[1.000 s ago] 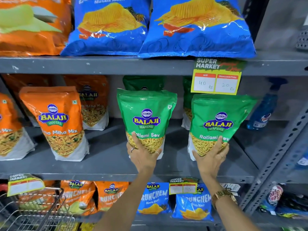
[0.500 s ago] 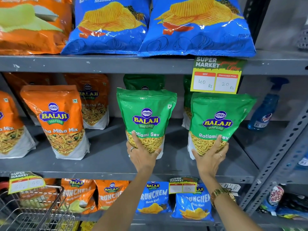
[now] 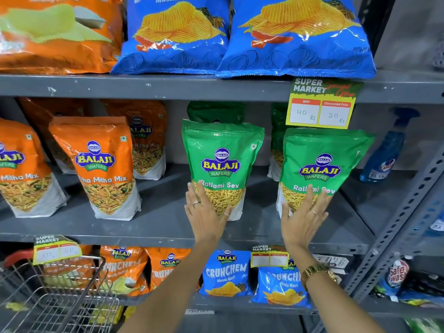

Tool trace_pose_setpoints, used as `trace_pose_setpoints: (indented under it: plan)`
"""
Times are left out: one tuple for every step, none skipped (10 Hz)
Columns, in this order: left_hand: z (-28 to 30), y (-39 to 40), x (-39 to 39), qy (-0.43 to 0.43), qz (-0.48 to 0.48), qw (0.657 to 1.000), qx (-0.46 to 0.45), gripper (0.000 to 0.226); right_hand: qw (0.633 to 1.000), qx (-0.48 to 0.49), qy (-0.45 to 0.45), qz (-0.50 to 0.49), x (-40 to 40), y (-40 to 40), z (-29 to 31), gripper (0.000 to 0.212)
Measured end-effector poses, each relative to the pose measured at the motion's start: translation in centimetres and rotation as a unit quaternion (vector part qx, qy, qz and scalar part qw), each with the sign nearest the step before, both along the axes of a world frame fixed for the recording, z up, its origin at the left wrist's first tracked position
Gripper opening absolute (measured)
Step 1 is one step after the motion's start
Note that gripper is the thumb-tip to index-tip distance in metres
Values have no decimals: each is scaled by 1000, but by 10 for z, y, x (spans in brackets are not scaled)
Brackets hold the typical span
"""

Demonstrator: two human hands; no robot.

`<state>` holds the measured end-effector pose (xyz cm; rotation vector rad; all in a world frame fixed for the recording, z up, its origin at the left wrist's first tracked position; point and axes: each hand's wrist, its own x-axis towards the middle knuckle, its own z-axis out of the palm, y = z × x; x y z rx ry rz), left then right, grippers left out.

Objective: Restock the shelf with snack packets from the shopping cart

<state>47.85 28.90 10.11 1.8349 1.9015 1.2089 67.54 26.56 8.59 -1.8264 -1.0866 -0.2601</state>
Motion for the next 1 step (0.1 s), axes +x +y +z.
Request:
trace_pose_setpoints:
  plan:
    - [14, -7, -14, 39, -4, 993, 116, 81, 995, 62, -66, 35, -20, -3, 14, 58]
